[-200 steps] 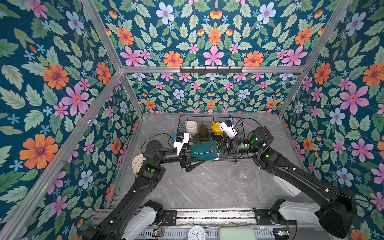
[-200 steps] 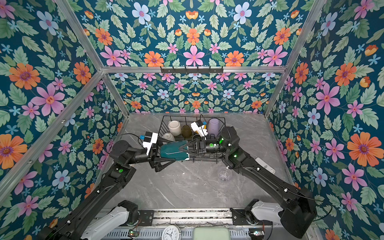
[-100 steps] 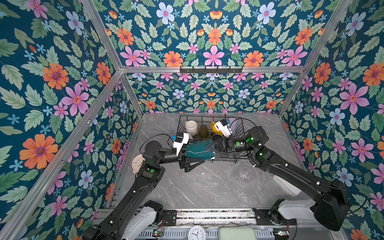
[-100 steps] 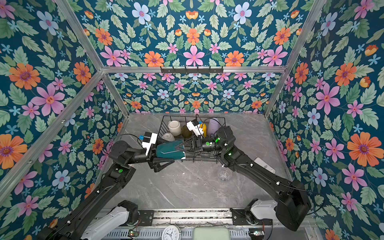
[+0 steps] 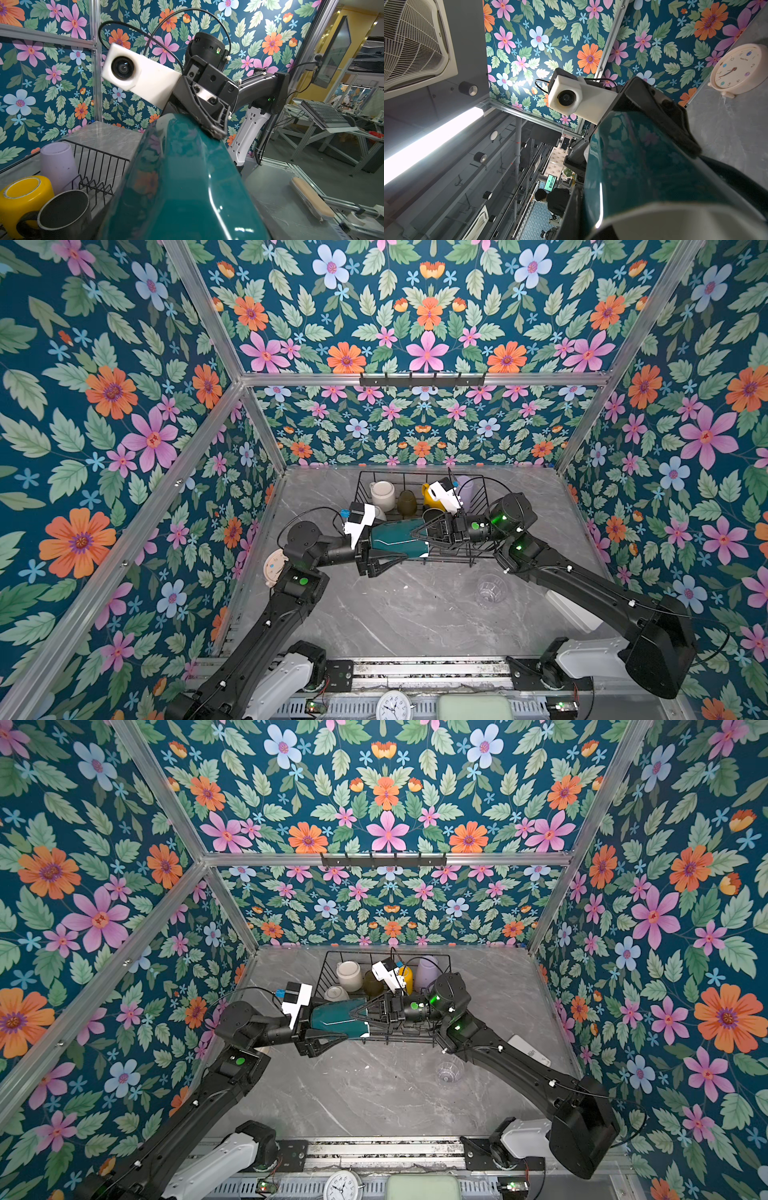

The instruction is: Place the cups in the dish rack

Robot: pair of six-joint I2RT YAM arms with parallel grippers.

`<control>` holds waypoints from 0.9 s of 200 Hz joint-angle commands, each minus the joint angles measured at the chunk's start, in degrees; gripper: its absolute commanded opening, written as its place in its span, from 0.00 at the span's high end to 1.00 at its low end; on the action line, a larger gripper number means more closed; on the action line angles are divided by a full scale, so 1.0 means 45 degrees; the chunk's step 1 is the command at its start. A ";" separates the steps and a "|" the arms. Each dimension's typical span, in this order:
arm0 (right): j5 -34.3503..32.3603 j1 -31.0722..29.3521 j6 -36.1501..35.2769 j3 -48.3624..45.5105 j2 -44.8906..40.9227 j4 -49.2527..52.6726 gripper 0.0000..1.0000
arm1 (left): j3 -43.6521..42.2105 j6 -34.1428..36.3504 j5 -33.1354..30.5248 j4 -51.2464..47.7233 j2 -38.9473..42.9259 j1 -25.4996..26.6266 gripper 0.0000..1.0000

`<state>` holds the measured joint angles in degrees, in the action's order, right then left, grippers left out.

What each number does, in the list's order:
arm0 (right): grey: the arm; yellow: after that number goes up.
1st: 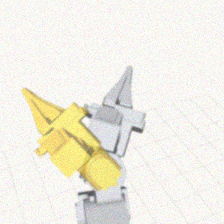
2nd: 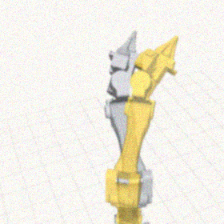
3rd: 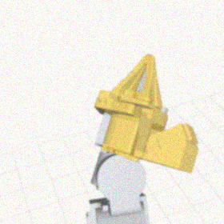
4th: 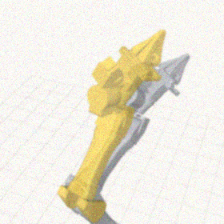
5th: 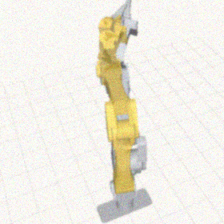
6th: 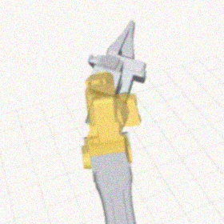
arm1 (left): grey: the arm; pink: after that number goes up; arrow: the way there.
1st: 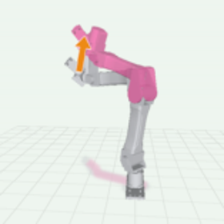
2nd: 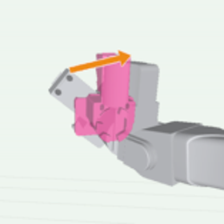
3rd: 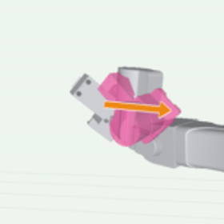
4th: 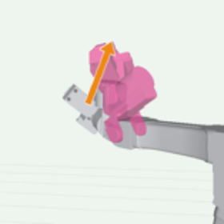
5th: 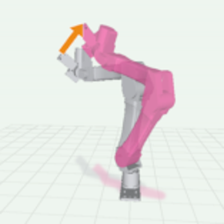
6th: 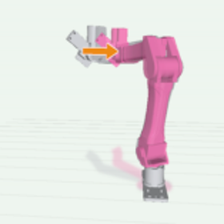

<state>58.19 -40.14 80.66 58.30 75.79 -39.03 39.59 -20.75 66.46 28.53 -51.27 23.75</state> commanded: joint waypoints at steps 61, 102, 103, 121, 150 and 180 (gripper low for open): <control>-0.0318 -0.0027 -0.0834 0.0013 -0.0190 -0.0361 0.89 | 0.0193 -0.0352 0.0388 0.0379 0.0184 0.0045 0.98; -0.0431 0.0195 -0.1239 -0.0040 -0.0526 0.0381 0.73 | 0.0351 -0.0048 0.0137 -0.0117 0.0260 0.0035 1.00; -0.0431 0.0212 -0.1242 -0.0053 -0.0540 0.0386 0.73 | 0.0356 -0.0052 0.0126 -0.0123 0.0260 0.0026 1.00; -0.0505 0.0496 -0.1424 -0.0233 -0.0841 0.0767 0.63 | 0.0438 0.0147 -0.0074 -0.0446 0.0316 0.0038 1.00; -0.0832 0.1201 -0.1831 -0.0763 -0.1683 0.1676 0.46 | 0.0924 0.1050 -0.1008 -0.1959 0.0392 0.0037 1.00; -0.2381 0.1727 -0.4373 -0.0765 -0.3258 0.5899 0.29 | 0.1732 0.2020 -0.2563 -0.4056 0.0170 0.0039 1.00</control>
<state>53.56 -33.17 71.33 54.46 65.39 -26.74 44.73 -16.75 61.87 16.25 -50.02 24.01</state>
